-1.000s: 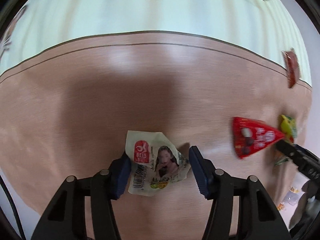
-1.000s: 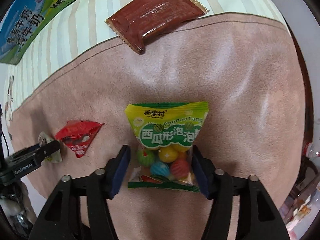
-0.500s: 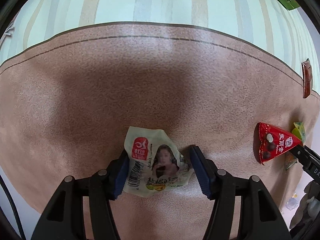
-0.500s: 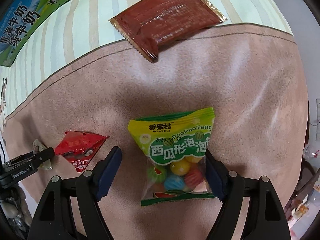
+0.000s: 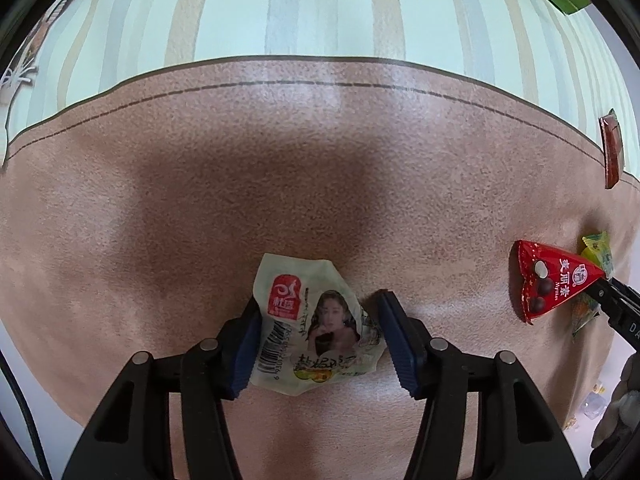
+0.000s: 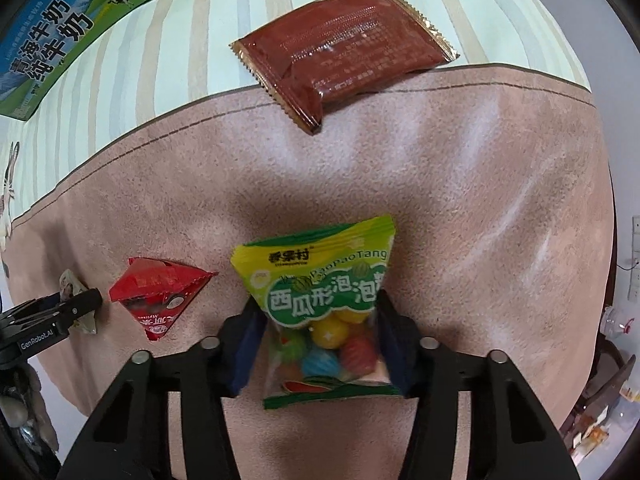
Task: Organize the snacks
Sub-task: 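Carry both packs over the cardboard box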
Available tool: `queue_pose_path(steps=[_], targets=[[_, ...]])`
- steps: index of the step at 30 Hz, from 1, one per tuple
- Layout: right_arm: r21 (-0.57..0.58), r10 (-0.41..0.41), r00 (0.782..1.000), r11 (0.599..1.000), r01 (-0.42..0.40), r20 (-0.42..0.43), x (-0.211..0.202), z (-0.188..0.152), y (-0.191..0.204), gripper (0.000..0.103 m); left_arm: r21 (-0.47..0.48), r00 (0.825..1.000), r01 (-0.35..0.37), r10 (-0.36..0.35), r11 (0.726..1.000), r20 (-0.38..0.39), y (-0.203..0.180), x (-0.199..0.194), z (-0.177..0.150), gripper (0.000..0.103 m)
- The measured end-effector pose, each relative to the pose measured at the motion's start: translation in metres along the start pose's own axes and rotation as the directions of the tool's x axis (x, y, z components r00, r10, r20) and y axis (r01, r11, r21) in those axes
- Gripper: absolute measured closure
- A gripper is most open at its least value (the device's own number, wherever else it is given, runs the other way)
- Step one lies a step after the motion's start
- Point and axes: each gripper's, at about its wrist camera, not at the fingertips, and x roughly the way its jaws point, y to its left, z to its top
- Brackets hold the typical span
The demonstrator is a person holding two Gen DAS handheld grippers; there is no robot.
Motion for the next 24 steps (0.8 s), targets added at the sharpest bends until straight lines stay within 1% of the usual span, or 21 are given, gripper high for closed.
queue_pose_path(steps=[3,7,8,9,10,11,12,13,15,16,17,18,21,23,24], targets=[[0.0,0.014,1.0,1.0,-0.014,0.001,0.0,0.004,-0.003,0.049,0.0,1.0,-0.001,0.001,1.0,0.005,0.001,-0.006,0.003,0.055],[-0.011,0.017,1.0,1.0,-0.017,-0.002,-0.003,0.007,-0.007,0.049,-0.008,1.0,0.016,-0.016,1.0,-0.009,0.002,-0.005,0.005,0.054],[-0.015,0.016,1.0,1.0,-0.016,-0.006,-0.003,0.008,-0.006,0.049,-0.014,0.999,0.028,-0.028,1.0,-0.016,0.004,-0.005,0.006,0.053],[-0.022,0.015,1.0,1.0,-0.015,-0.015,-0.002,0.01,-0.005,0.047,-0.021,0.998,0.049,-0.05,0.999,-0.028,0.006,-0.003,0.007,0.047],[-0.019,0.021,0.999,1.0,-0.022,-0.025,-0.001,0.012,-0.005,0.047,-0.025,0.995,0.085,-0.086,0.996,-0.048,0.008,-0.001,0.008,0.038],[0.0,0.034,0.999,0.999,-0.034,-0.033,-0.001,0.014,-0.006,0.042,-0.024,0.992,0.111,-0.112,0.994,-0.062,0.012,0.0,0.009,0.035],[0.027,0.071,0.996,0.997,-0.07,-0.045,0.002,0.018,-0.007,0.035,-0.024,0.987,0.14,-0.141,0.99,-0.077,0.014,0.001,0.009,0.03],[0.044,0.105,0.993,0.994,-0.103,-0.057,0.002,0.022,-0.009,0.031,-0.024,0.984,0.153,-0.154,0.988,-0.084,0.017,0.002,0.008,0.03],[0.075,0.172,0.982,0.983,-0.167,-0.08,0.003,0.029,-0.015,0.019,-0.023,0.982,0.162,-0.163,0.987,-0.094,0.02,0.005,0.008,0.03],[0.086,0.196,0.977,0.978,-0.188,-0.086,0.004,0.031,-0.016,0.018,-0.021,0.982,0.161,-0.162,0.987,-0.1,0.021,0.006,0.008,0.03],[0.087,0.203,0.975,0.977,-0.195,-0.094,0.005,0.034,-0.017,0.018,-0.013,0.982,0.155,-0.156,0.988,-0.109,0.02,0.008,0.009,0.029],[0.075,0.191,0.976,0.98,-0.184,-0.103,0.006,0.037,-0.015,0.018,0.0,0.982,0.15,-0.149,0.989,-0.119,0.017,0.01,0.01,0.026],[0.028,0.14,0.983,0.99,-0.137,-0.119,0.007,0.041,-0.008,0.018,0.044,0.987,0.103,-0.096,0.994,-0.131,0.009,0.014,0.011,0.026],[-0.001,0.11,0.987,0.994,-0.11,-0.116,0.006,0.041,-0.001,0.019,0.03,0.99,0.089,-0.084,0.996,-0.117,0.008,0.014,0.011,0.026],[-0.022,0.089,0.989,0.995,-0.092,-0.115,0.007,0.041,0.002,0.021,0.026,0.991,0.084,-0.08,0.996,-0.109,0.008,0.013,0.011,0.028]])
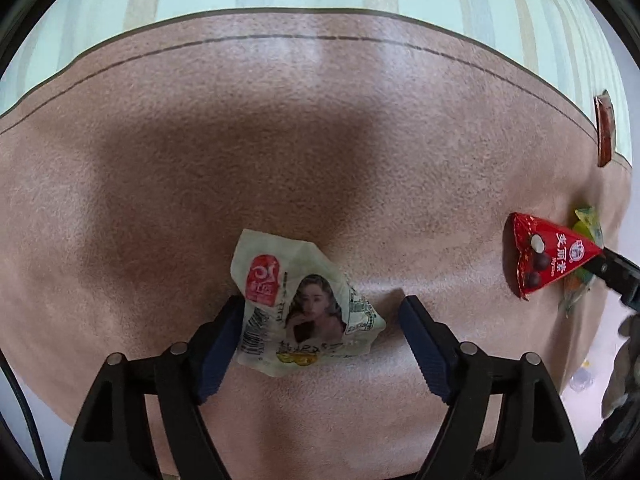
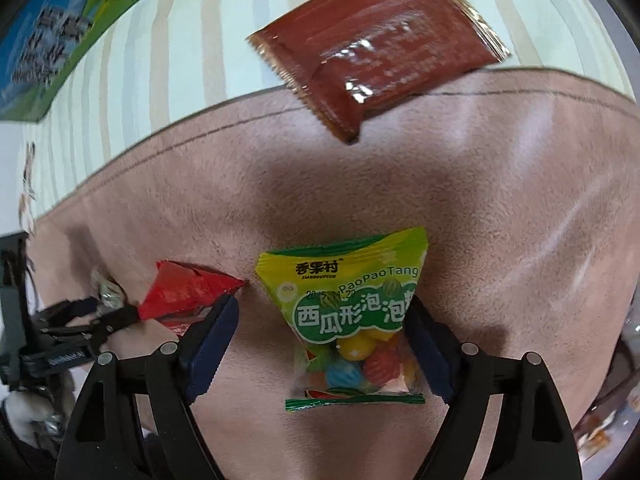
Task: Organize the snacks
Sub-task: 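Carry both packs over the cardboard box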
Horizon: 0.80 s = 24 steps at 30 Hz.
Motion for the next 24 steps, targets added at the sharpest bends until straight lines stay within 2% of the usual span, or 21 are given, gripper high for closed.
queue_pose_path(steps=[1,3,5,11,18,20,24], targets=[[-0.014,-0.019,1.0,1.0,0.019,0.002,0.0,0.0,0.002,0.024,-0.004,1.0,-0.008,0.009,1.0,0.011,0.002,-0.001,-0.001,0.033],[-0.045,-0.079,0.997,0.996,0.08,0.023,0.0,-0.004,0.006,0.04,-0.007,0.999,-0.026,0.026,1.0,0.034,0.005,-0.004,-0.004,0.04],[-0.065,-0.108,0.993,0.992,0.111,0.041,-0.002,-0.007,0.007,0.049,-0.015,0.999,-0.018,0.019,1.0,0.043,0.006,-0.007,-0.005,0.041],[-0.116,-0.136,0.989,0.983,0.143,0.066,-0.003,-0.02,0.009,0.049,0.001,0.997,-0.042,0.042,0.999,0.059,-0.001,-0.015,-0.004,0.041],[-0.118,-0.144,0.987,0.981,0.152,0.073,-0.002,-0.03,0.021,0.049,0.003,0.997,-0.036,0.036,0.999,0.061,-0.006,-0.018,-0.004,0.042],[-0.117,-0.14,0.987,0.982,0.15,0.083,-0.005,-0.033,0.023,0.049,-0.002,0.998,-0.012,0.012,1.0,0.064,-0.006,-0.024,-0.006,0.042],[-0.109,-0.103,0.986,0.987,0.118,0.132,-0.028,-0.041,0.025,0.05,0.038,0.992,0.051,-0.055,0.998,0.11,-0.016,-0.062,-0.014,0.042]])
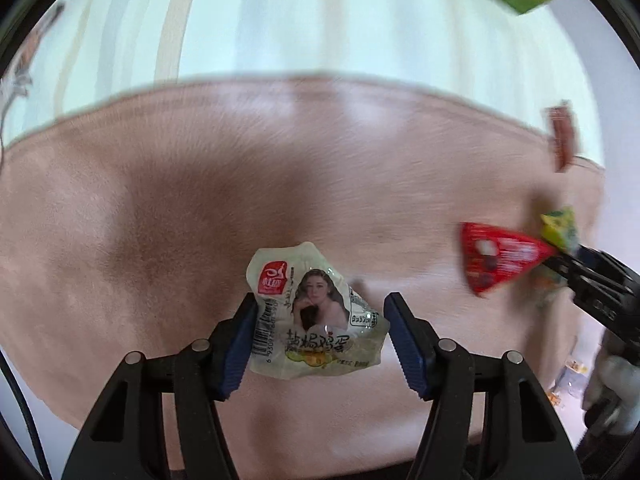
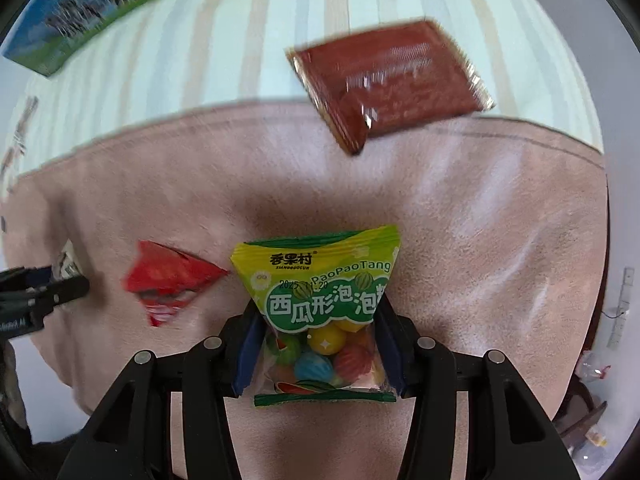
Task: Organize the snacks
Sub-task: 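Carry both packs over the cardboard box, then open both tools to drop the packs into the box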
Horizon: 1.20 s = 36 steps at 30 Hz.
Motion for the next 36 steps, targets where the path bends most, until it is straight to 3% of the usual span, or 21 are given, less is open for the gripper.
queue_pose_path(steps=[6,12,16,20,26,36], targets=[[-0.008,0.14,0.984,0.99,-0.14,0.107,-0.072,0.006,0.009,0.05,0.065,0.984,0.114,-0.122,0.991,0.132,-0.029,-0.081,0.013,0.042],[-0.082,0.253,0.936,0.967,-0.24,0.245,-0.161,0.047,0.03,0.05,0.15,0.931,0.184,-0.221,0.972,0.29,-0.044,-0.18,0.057,0.042],[-0.14,0.306,0.896,0.951,-0.275,0.322,-0.204,0.094,0.052,0.05,0.166,0.914,0.128,-0.182,0.978,0.363,-0.035,-0.221,0.099,0.042],[-0.186,0.295,0.874,0.953,-0.24,0.386,-0.23,0.147,0.083,0.05,0.115,0.915,0.086,-0.124,0.99,0.384,-0.003,-0.24,0.143,0.042],[-0.187,0.28,0.883,0.956,-0.224,0.376,-0.225,0.21,0.106,0.05,0.041,0.938,-0.005,-0.009,0.999,0.347,0.042,-0.229,0.193,0.042],[-0.112,0.243,0.935,0.969,-0.22,0.258,-0.14,0.266,0.122,0.049,0.007,0.955,-0.168,0.161,0.986,0.25,0.067,-0.176,0.239,0.04]])
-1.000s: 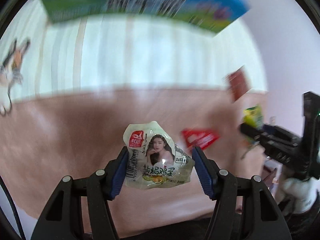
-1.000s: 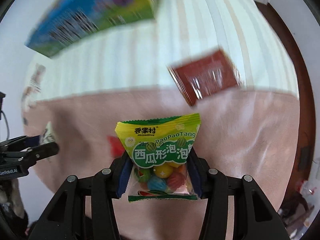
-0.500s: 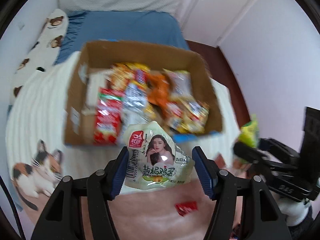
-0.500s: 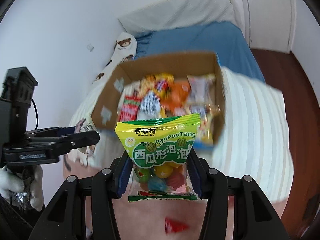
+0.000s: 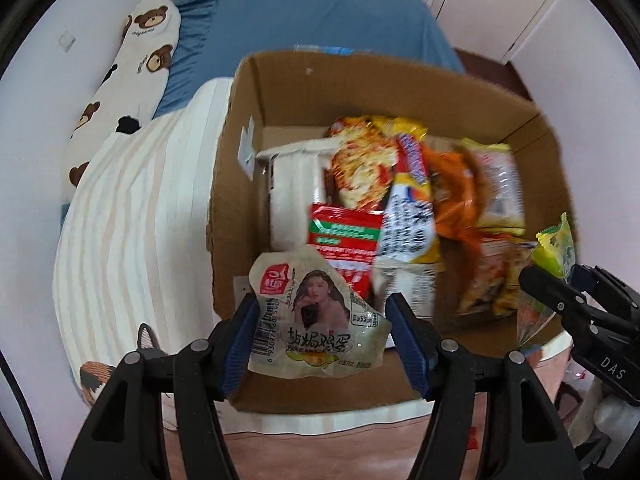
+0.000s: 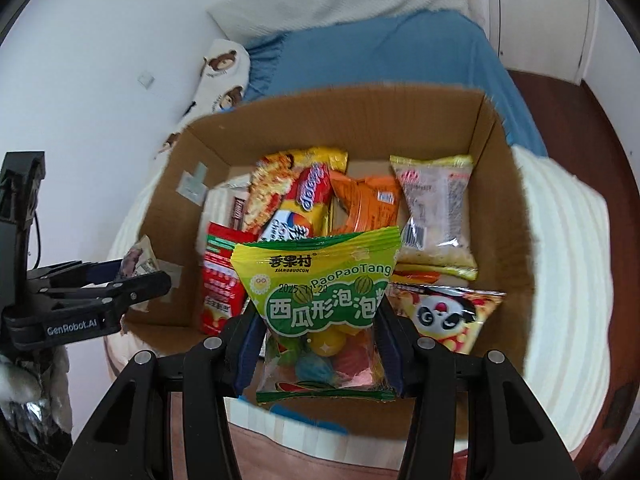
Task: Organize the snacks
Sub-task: 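Open both tools to drop the packs into the box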
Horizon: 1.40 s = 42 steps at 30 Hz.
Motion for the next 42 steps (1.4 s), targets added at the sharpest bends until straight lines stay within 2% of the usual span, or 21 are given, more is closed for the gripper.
queue_pose_path(steps=[4,6,7,8,9,20,22,27,30,34,37,40,42], targets=[[0.045,0.019,0.997,0.999,-0.015,-0.078,0.032,0.002,-0.007,0.047,-0.022,0.999,-0.023,0.022,0.999,-0.046,0.006,0.019,0.001,0.04],[0.058,0.012,0.993,0.998,-0.005,-0.116,0.043,0.0,-0.011,0.028,-0.021,0.999,-0.015,0.014,1.0,-0.045,0.005,0.022,0.001,0.04],[0.05,0.007,0.993,0.999,-0.001,-0.115,0.044,0.0,-0.011,0.023,-0.017,0.999,-0.016,0.015,1.0,-0.047,0.004,0.022,0.001,0.04],[0.043,-0.004,0.994,0.999,0.009,-0.114,0.044,0.0,-0.011,0.012,-0.015,0.999,-0.015,0.014,1.0,-0.05,0.003,0.023,0.0,0.04],[0.04,-0.018,0.993,0.999,0.023,-0.115,0.042,0.0,-0.011,0.009,-0.008,0.999,-0.021,0.021,1.0,-0.038,0.002,0.023,0.0,0.04],[-0.015,-0.138,0.989,0.99,0.137,-0.061,0.012,0.003,-0.009,0.007,-0.041,1.0,-0.004,0.005,0.999,0.025,0.002,0.004,-0.003,0.038],[-0.01,-0.146,0.988,0.989,0.146,-0.045,0.001,0.001,-0.012,0.007,-0.043,0.999,-0.002,0.004,0.999,0.046,0.001,0.0,-0.006,0.031],[-0.023,-0.187,0.982,0.982,0.188,0.01,-0.023,-0.011,-0.011,0.007,-0.063,0.991,0.017,-0.009,0.998,0.131,-0.005,-0.024,-0.021,0.03],[-0.032,-0.205,0.977,0.978,0.208,0.058,-0.042,-0.022,-0.008,0.004,-0.082,0.977,0.042,-0.024,0.996,0.213,-0.011,-0.044,-0.036,0.012],[-0.039,-0.229,0.965,0.971,0.236,0.126,-0.069,-0.037,-0.004,0.004,-0.079,0.95,0.03,-0.004,0.996,0.312,-0.022,-0.071,-0.058,0.003],[-0.029,-0.217,0.962,0.974,0.225,0.165,-0.09,-0.047,-0.001,0.004,-0.079,0.928,0.009,0.021,0.997,0.371,-0.03,-0.09,-0.074,0.003],[-0.035,-0.235,0.945,0.968,0.249,0.229,-0.113,-0.059,0.005,0.004,-0.08,0.9,-0.025,0.058,0.996,0.433,-0.038,-0.11,-0.092,0.003],[-0.039,-0.241,0.935,0.965,0.26,0.261,-0.127,-0.067,0.008,0.004,-0.082,0.887,-0.039,0.072,0.996,0.456,-0.041,-0.119,-0.102,0.003]])
